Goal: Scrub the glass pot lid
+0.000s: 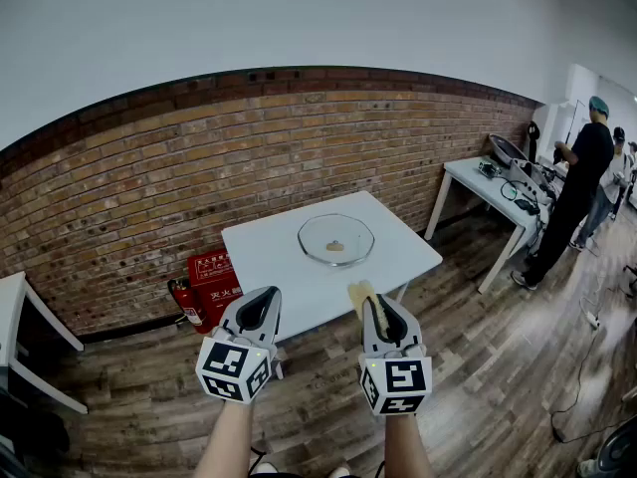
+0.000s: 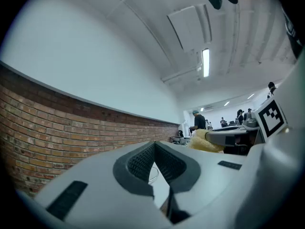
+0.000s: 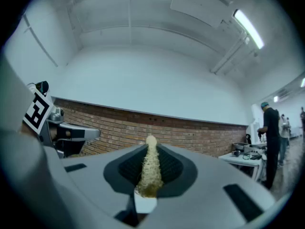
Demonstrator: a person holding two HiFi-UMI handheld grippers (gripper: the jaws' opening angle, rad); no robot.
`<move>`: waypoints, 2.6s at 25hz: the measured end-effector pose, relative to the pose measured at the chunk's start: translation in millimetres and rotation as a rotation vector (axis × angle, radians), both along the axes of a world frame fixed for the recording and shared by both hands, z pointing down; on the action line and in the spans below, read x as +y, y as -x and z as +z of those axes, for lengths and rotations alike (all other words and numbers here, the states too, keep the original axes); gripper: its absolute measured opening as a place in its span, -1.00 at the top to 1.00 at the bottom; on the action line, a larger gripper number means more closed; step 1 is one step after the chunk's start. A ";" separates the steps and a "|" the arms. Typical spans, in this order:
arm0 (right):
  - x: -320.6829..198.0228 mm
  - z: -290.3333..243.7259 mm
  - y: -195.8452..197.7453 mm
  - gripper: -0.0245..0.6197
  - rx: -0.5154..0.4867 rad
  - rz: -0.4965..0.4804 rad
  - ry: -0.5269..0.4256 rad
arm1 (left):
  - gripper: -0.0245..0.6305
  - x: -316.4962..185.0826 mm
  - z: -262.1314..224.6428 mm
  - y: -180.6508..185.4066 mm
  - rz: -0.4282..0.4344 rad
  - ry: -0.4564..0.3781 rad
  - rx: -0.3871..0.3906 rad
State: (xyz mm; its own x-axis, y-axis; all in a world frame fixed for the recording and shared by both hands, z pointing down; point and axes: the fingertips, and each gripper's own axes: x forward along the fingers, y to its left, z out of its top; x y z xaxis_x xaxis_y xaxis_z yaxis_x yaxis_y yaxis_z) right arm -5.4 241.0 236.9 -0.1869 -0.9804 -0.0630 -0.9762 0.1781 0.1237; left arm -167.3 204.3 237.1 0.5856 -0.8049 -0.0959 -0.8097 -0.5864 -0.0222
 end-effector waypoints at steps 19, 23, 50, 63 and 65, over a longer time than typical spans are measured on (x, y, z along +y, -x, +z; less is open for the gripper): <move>-3.5 4.8 -8.8 0.75 -0.014 0.000 0.001 | 0.90 -4.7 4.8 -7.7 -0.009 0.017 -0.014; -1.1 3.5 -18.9 0.75 -0.036 -0.006 -0.008 | 0.90 -2.4 5.1 -20.5 -0.003 0.019 -0.020; -10.0 14.9 -98.4 0.75 -0.048 -0.085 -0.014 | 0.90 -3.4 17.5 -108.5 -0.045 0.019 -0.054; -57.9 24.0 -89.7 0.75 -0.048 -0.086 -0.011 | 0.90 -50.3 24.9 -98.7 -0.046 0.015 -0.049; -68.4 26.1 -89.9 0.75 -0.048 -0.080 -0.009 | 0.90 -61.9 27.8 -99.0 -0.041 0.019 -0.048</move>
